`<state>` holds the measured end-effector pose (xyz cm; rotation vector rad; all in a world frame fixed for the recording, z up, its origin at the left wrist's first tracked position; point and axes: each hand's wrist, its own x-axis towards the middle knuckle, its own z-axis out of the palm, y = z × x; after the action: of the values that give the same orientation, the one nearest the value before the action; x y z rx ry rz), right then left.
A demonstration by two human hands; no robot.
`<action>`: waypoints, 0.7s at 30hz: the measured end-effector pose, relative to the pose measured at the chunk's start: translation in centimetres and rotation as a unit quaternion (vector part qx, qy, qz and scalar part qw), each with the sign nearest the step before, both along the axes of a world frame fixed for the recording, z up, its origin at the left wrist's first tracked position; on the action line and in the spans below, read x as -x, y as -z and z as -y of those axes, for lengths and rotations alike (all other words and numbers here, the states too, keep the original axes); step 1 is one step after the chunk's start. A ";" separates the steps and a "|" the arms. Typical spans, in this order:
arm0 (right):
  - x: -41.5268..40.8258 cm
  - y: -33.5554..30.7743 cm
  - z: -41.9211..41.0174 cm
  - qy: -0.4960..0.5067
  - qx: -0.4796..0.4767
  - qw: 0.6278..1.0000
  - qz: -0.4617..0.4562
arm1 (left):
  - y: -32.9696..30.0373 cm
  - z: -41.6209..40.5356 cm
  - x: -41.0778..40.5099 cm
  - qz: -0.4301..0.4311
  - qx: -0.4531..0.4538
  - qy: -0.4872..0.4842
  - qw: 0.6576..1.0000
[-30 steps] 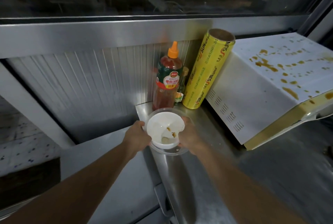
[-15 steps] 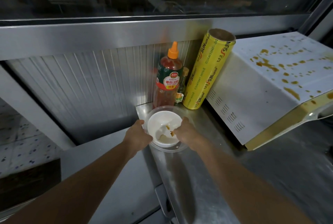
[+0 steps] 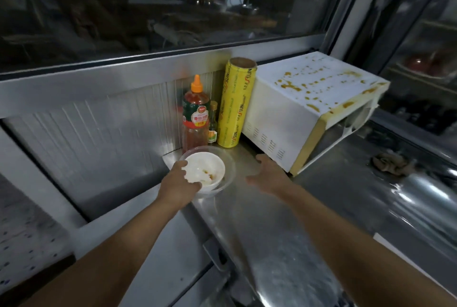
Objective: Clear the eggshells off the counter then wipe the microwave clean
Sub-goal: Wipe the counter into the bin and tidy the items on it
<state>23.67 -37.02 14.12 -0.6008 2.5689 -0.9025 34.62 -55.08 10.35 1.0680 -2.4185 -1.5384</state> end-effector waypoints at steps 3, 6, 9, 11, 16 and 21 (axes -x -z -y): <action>-1.4 -1.0 -3.9 0.067 -0.038 0.997 0.032 | -1.3 -2.6 -0.2 -0.021 -0.016 0.031 0.999; -2.9 -2.1 -8.5 0.107 -0.037 0.993 0.018 | -2.4 -6.1 0.0 -0.029 -0.022 0.073 0.997; -4.2 -3.2 -13.3 0.121 -0.066 0.990 -0.022 | -3.3 -9.9 0.5 -0.027 -0.012 0.126 0.992; -4.7 -3.4 -16.6 0.145 -0.054 0.988 -0.028 | -3.7 -12.7 0.9 -0.030 -0.020 0.155 0.987; -6.0 -3.9 -24.5 0.206 0.019 0.978 0.000 | -4.2 -20.2 1.7 -0.056 -0.032 0.181 0.981; -7.4 -4.2 -34.3 0.224 0.051 0.973 0.025 | -4.6 -29.4 1.7 -0.041 -0.033 0.218 0.975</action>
<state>31.06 -2.73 18.33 -0.0131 2.6692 -1.1772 32.95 -25.73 14.92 0.4816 -2.6842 -1.7464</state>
